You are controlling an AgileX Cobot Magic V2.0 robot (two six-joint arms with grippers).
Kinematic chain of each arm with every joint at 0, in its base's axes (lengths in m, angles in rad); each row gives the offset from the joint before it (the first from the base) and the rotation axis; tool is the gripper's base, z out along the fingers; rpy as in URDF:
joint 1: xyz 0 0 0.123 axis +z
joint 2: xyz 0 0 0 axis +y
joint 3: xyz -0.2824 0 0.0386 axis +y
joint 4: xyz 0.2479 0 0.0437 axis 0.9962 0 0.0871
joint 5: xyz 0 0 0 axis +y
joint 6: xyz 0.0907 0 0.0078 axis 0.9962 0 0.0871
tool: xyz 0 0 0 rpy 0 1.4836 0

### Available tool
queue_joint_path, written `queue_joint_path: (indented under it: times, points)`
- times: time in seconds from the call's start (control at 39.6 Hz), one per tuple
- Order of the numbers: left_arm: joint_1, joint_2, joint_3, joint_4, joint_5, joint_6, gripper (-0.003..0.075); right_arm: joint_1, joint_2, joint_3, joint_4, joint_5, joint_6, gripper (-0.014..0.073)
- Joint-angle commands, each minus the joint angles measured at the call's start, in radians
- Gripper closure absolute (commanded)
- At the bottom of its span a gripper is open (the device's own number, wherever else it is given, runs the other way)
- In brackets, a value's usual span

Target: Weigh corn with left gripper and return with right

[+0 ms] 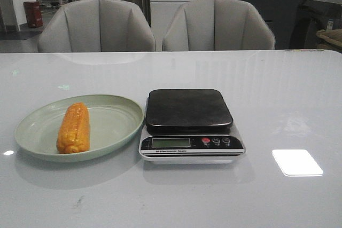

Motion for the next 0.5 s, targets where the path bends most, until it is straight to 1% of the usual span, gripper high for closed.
queue_joint_path:
  times: [0.0,0.15,0.28,0.4,0.48]
  points:
    - [-0.01,0.052,-0.125,-0.017,0.013,-0.005,0.0596,-0.005,-0.02,0.01,-0.011,-0.091,-0.007,0.0447]
    - [-0.032,0.177,-0.279,-0.032,0.221,-0.005,0.0596,-0.005,-0.02,0.01,-0.011,-0.091,-0.007,0.0447]
    - [-0.046,0.267,-0.361,-0.041,0.341,-0.005,0.0596,-0.005,-0.02,0.01,-0.011,-0.091,-0.007,0.0447]
    - [-0.046,0.308,-0.367,-0.047,0.388,-0.005,0.0596,-0.005,-0.02,0.01,-0.011,-0.091,-0.007,0.0447]
    - [-0.046,0.312,-0.359,-0.047,0.391,-0.005,0.0596,-0.005,-0.02,0.01,-0.011,-0.091,-0.007,0.0447]
